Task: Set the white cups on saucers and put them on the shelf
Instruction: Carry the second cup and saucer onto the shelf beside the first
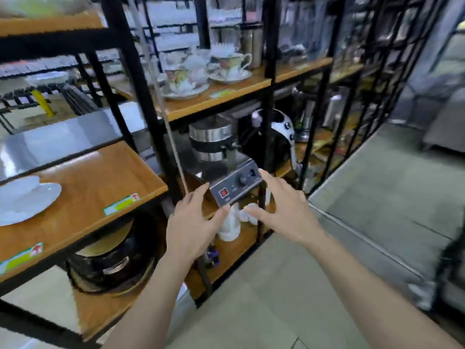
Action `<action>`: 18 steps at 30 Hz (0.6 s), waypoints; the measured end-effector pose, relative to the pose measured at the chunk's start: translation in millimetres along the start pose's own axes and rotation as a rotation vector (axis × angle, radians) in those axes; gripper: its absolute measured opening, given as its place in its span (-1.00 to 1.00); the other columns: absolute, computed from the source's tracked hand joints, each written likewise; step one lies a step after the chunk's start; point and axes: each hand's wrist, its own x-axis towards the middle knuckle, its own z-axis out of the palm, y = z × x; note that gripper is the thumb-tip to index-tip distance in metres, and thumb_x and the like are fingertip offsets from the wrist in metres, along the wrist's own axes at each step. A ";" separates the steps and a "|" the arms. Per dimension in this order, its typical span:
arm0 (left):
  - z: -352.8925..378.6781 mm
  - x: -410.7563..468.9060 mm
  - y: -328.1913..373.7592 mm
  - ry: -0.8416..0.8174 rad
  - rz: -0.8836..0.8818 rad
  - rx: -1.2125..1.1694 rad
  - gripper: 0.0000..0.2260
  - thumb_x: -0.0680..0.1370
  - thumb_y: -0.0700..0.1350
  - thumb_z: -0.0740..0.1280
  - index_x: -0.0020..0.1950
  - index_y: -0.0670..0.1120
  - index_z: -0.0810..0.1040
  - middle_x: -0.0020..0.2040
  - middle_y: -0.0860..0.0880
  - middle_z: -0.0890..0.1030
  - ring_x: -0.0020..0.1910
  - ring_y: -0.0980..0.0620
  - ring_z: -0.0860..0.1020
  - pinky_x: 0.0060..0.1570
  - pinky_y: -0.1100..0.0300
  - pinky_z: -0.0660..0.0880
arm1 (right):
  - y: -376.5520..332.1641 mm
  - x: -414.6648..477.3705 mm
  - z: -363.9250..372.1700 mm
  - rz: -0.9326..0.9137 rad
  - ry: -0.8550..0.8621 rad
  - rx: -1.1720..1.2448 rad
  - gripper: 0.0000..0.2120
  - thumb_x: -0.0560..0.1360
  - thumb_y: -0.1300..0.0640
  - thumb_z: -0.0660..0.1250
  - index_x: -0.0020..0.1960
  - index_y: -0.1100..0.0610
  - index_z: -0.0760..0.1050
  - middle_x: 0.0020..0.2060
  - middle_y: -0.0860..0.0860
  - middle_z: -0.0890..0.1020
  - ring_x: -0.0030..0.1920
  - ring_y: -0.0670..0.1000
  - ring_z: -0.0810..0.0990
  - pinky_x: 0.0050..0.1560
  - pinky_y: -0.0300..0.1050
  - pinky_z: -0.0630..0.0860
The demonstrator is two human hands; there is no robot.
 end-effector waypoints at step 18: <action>296.8 -71.7 418.3 -0.485 0.532 -0.149 -0.33 0.42 0.28 0.25 0.47 0.03 0.29 0.42 -0.09 0.42 0.39 -0.11 0.36 0.32 0.05 0.31 | 336.3 -253.4 -246.5 0.628 0.470 -0.177 -0.23 0.45 -0.29 0.21 0.53 -0.06 -0.02 0.36 0.01 0.40 0.38 0.07 0.34 0.32 0.10 0.20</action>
